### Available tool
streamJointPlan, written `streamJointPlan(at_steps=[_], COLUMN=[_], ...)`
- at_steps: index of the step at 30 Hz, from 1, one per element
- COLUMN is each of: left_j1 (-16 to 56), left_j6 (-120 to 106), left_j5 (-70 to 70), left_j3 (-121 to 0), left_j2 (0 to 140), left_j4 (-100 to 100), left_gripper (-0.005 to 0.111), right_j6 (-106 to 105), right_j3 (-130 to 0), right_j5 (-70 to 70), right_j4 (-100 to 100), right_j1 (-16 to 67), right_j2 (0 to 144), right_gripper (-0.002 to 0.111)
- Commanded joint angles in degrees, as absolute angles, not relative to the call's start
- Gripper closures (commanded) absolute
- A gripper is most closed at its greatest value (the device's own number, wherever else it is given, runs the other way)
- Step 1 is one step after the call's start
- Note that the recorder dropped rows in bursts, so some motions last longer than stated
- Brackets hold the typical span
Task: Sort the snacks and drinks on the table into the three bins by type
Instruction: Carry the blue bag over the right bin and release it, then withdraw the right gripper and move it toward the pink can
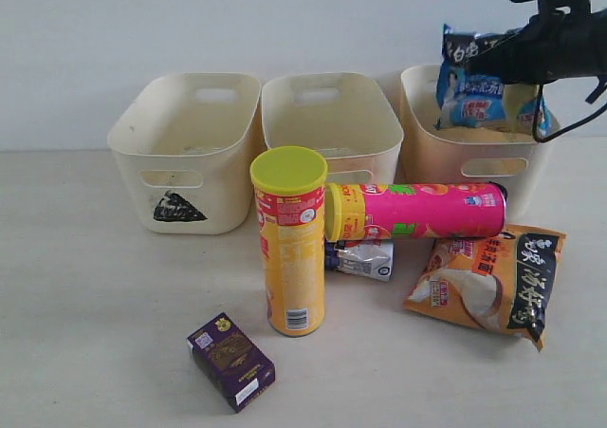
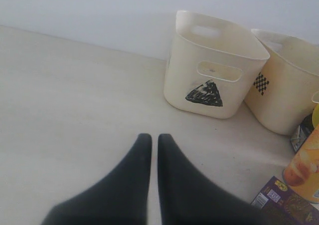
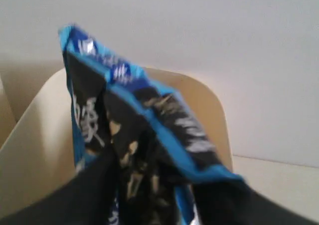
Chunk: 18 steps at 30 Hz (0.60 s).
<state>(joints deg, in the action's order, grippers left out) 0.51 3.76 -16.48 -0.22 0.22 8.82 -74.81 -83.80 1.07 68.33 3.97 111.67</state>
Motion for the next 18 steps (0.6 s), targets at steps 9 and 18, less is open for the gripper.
streamJointPlan(at_steps=[9,18], left_j1=[0.55,0.55], left_j6=[4.06,4.06], left_j5=[-16.50,-16.50], left_j3=[0.00,0.00], left_j2=[0.00,0.00], left_j4=[8.55,8.55], left_gripper=[0.102,0.102], right_j6=[-71.81,-53.15], right_j3=[-85.27,-85.27], right_j5=[8.57,25.63], right_j4=[68.67,55.07], right_j1=[3.83,3.83], right_j2=[101.70,99.14], right_gripper=[0.079,0.107])
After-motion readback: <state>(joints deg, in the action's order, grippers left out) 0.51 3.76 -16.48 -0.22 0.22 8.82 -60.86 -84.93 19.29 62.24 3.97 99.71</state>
